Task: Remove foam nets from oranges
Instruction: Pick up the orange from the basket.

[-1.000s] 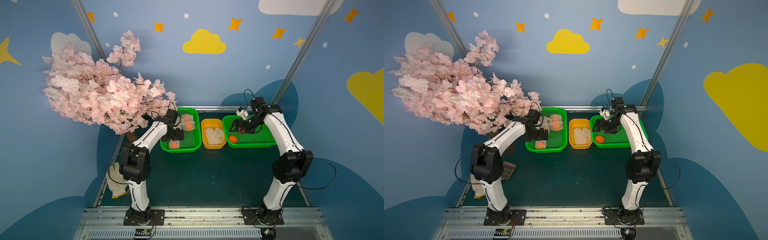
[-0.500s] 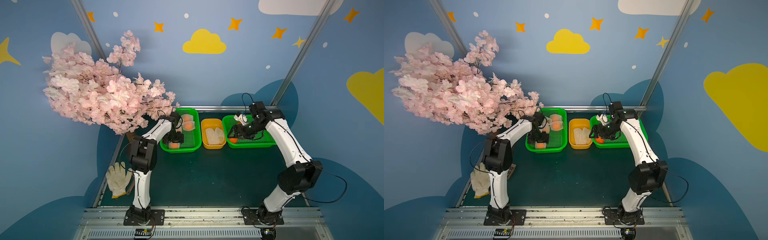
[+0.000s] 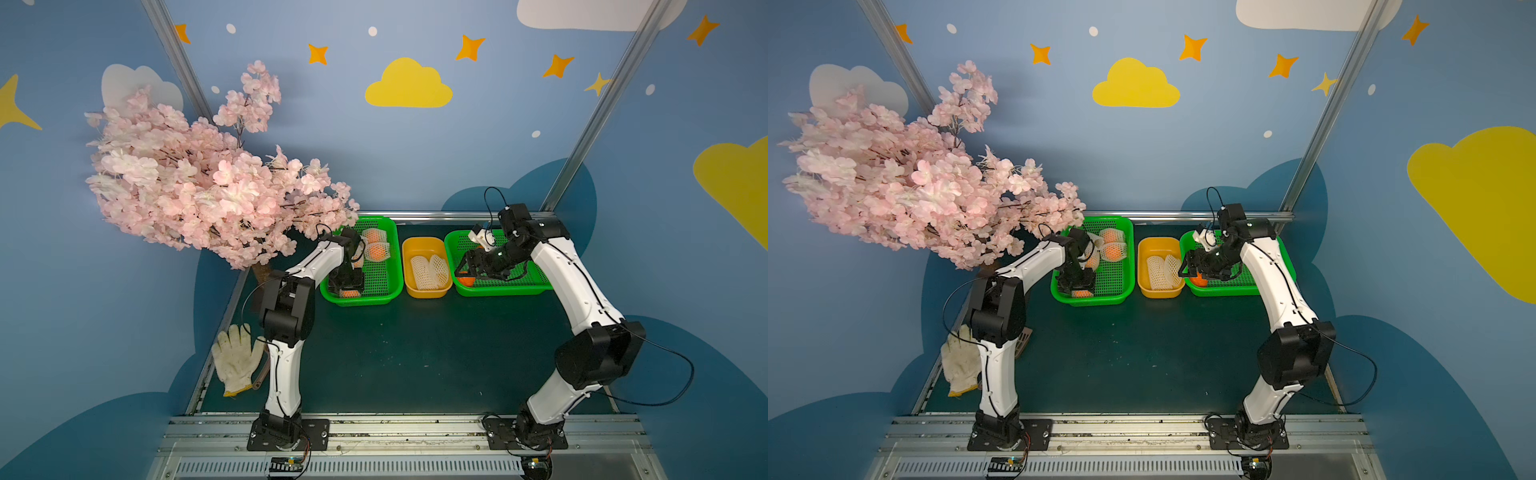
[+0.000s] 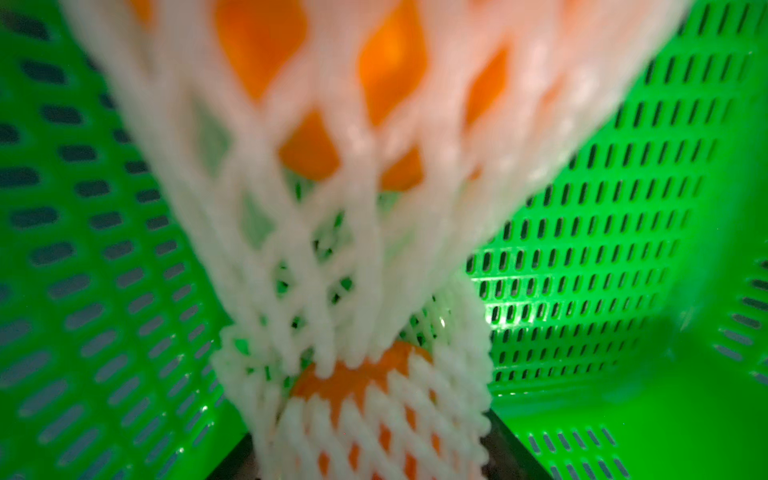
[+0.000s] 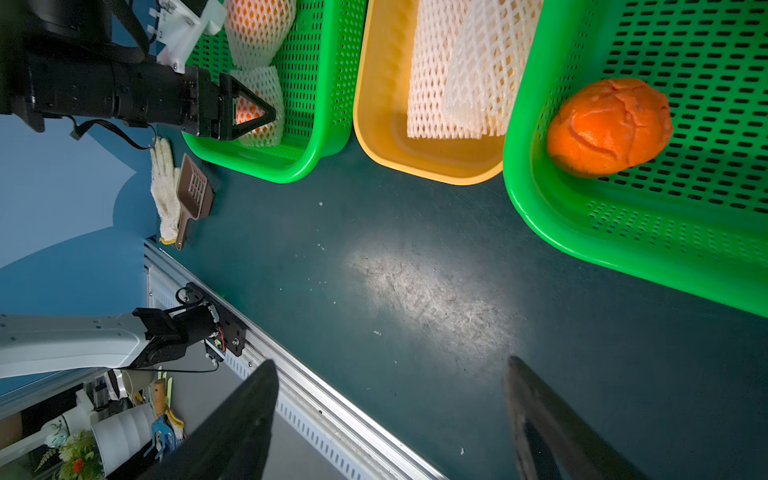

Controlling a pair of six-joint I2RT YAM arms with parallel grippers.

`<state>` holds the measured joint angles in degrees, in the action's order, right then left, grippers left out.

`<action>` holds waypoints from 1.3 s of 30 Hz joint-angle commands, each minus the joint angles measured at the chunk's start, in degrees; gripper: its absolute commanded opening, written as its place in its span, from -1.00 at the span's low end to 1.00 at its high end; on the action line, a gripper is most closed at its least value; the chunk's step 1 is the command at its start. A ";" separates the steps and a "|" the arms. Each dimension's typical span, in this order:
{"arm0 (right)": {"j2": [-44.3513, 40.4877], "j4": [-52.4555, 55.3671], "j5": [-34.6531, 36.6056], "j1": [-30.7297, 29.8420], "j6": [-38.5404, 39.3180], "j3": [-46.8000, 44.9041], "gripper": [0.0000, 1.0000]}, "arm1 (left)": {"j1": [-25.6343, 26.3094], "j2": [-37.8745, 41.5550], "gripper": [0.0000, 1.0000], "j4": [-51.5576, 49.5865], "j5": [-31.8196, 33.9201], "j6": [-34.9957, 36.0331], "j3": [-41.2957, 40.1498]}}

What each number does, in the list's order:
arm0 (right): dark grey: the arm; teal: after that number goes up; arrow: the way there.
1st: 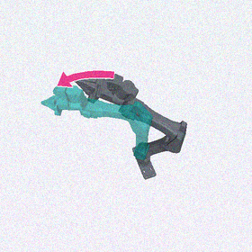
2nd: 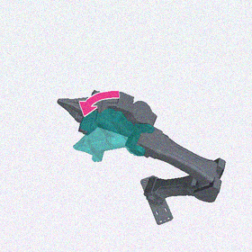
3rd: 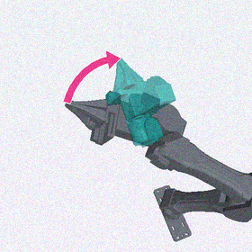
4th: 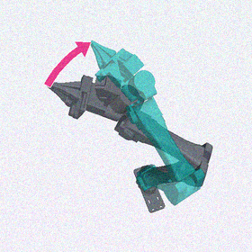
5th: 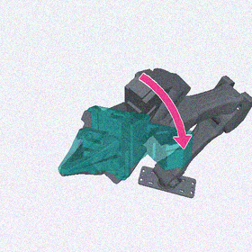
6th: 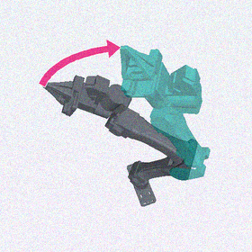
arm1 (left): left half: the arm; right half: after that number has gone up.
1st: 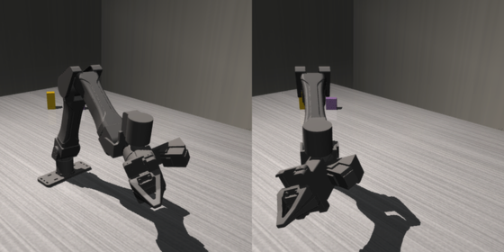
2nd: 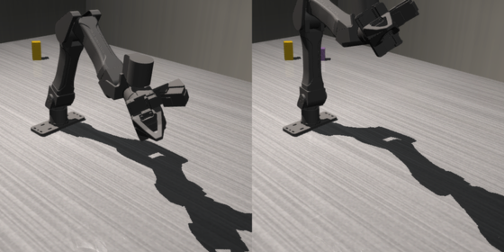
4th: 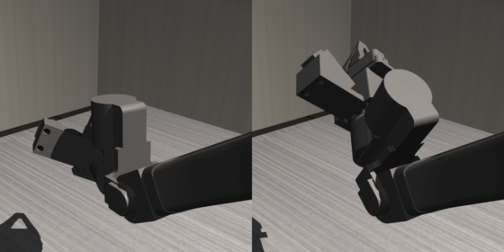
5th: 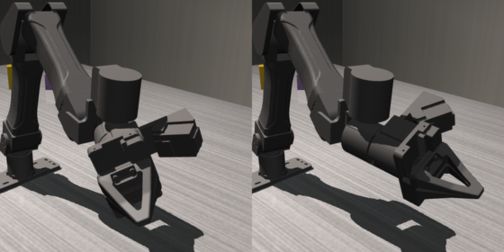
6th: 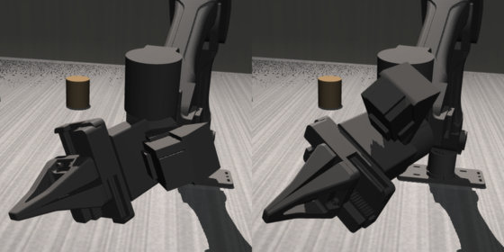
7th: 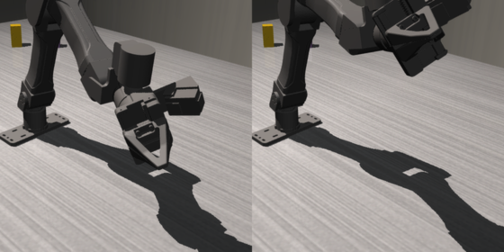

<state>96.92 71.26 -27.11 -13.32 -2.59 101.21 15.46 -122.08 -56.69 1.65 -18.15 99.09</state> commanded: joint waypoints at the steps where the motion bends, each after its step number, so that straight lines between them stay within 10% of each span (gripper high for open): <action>1: -1.52 0.01 -0.75 -0.26 0.23 -1.07 0.68 | -0.19 -1.11 0.32 -0.08 -1.39 1.05 -0.48; 24: -2.10 -2.11 -1.08 -0.26 -0.40 -4.18 0.68 | 1.09 14.54 -0.02 4.63 -7.54 2.69 -3.50; 39: -3.93 -3.30 -3.97 -0.30 -1.70 -7.47 0.68 | 13.01 28.42 0.01 13.08 -10.32 -1.72 -15.40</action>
<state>95.18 68.10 -29.74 -13.34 -4.05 94.98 26.89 -95.94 -46.15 -7.31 -18.13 85.36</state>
